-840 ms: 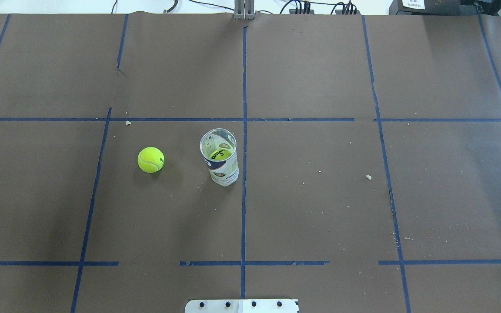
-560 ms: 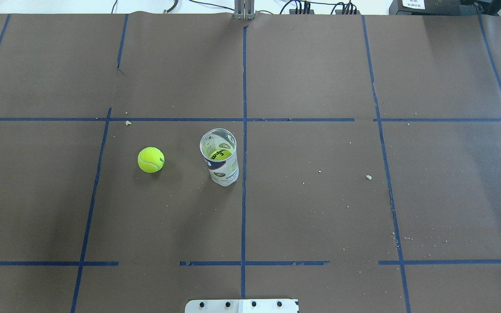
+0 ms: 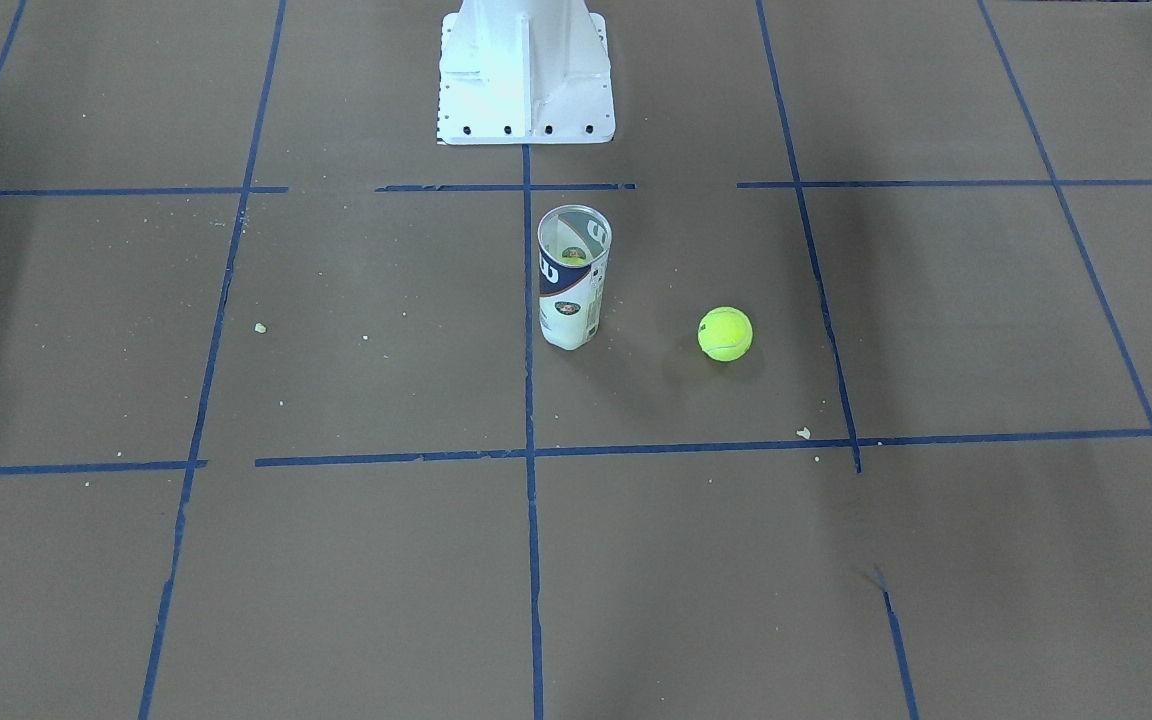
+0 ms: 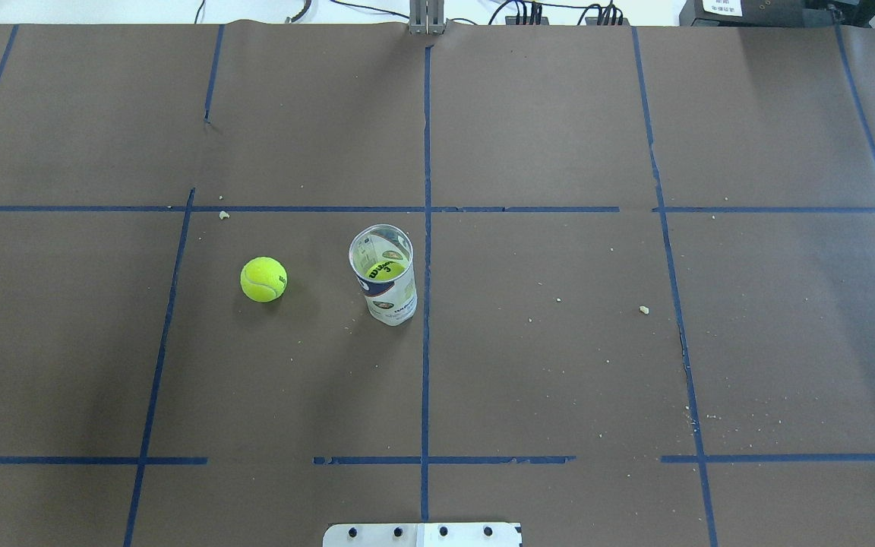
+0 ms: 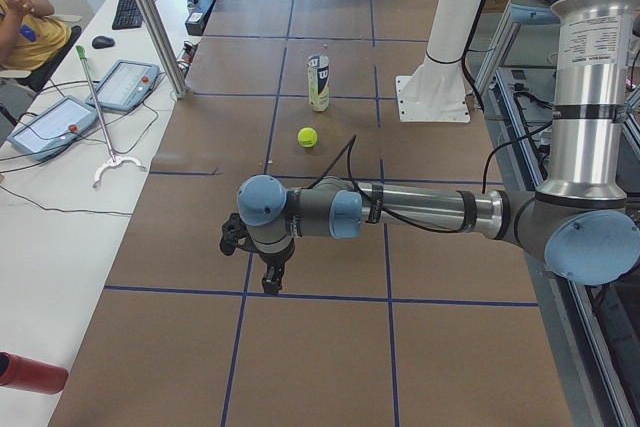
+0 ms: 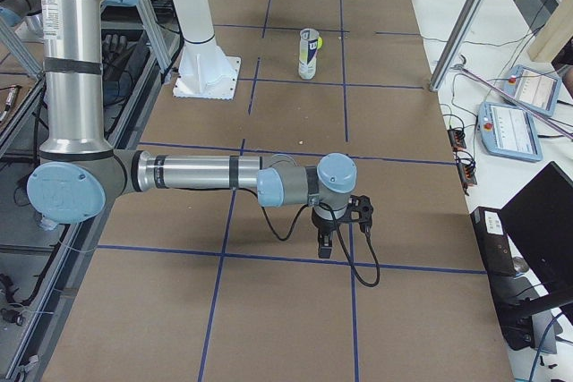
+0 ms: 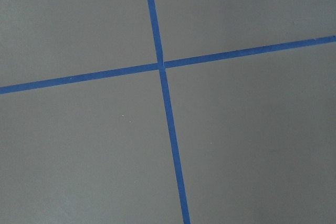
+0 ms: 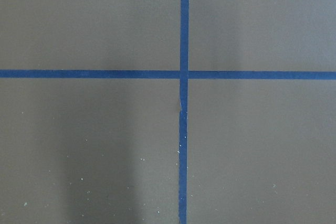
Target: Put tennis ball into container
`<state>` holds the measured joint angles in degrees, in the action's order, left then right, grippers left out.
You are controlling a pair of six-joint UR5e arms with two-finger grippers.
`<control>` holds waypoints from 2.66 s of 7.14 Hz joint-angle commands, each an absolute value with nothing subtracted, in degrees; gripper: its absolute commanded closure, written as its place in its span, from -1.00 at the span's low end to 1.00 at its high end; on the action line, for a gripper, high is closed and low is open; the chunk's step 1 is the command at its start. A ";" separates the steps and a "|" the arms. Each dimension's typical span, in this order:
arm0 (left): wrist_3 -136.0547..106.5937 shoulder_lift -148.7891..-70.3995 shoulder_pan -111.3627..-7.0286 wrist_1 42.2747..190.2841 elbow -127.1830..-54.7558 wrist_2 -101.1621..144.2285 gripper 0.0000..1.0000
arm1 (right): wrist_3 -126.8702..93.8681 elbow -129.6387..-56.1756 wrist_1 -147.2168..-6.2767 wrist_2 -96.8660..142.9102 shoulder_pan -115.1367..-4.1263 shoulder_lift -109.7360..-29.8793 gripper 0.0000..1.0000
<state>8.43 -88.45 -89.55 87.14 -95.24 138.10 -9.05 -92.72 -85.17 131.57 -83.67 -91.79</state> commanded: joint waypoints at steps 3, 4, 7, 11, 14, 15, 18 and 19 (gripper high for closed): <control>3.65 -88.33 -88.78 96.92 -93.07 140.26 -1.00 | -9.05 -92.72 -85.17 131.57 -83.67 -91.76 -1.00; -3.62 -88.07 -84.85 102.86 -95.16 143.49 -1.00 | -9.05 -92.72 -85.17 131.57 -83.67 -91.76 -1.00; -38.21 -88.68 -69.92 121.15 -101.49 140.04 -1.00 | -9.05 -92.72 -85.17 131.57 -83.67 -91.84 -1.00; -72.38 -100.57 -45.73 113.54 -107.49 118.24 -1.00 | -9.05 -92.72 -85.17 131.57 -83.67 -91.76 -1.00; -72.95 -114.43 -37.74 95.10 -106.09 108.41 -1.00 | -9.05 -92.72 -85.17 131.57 -83.67 -91.76 -1.00; -72.95 -114.61 -37.44 95.10 -105.47 108.20 -1.00 | -9.05 -92.72 -85.17 131.57 -83.67 -91.76 -1.00; -72.60 -114.44 -36.83 97.19 -102.49 108.19 -1.00 | -9.05 -92.72 -85.17 131.57 -83.67 -91.76 -1.00; -72.60 -114.43 -36.57 100.51 -99.70 108.28 -1.00 | -9.05 -92.72 -85.17 131.57 -83.67 -91.76 -1.00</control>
<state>-72.64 -114.56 -36.84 97.37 -102.22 108.24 -9.05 -92.72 -85.17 131.57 -83.67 -91.76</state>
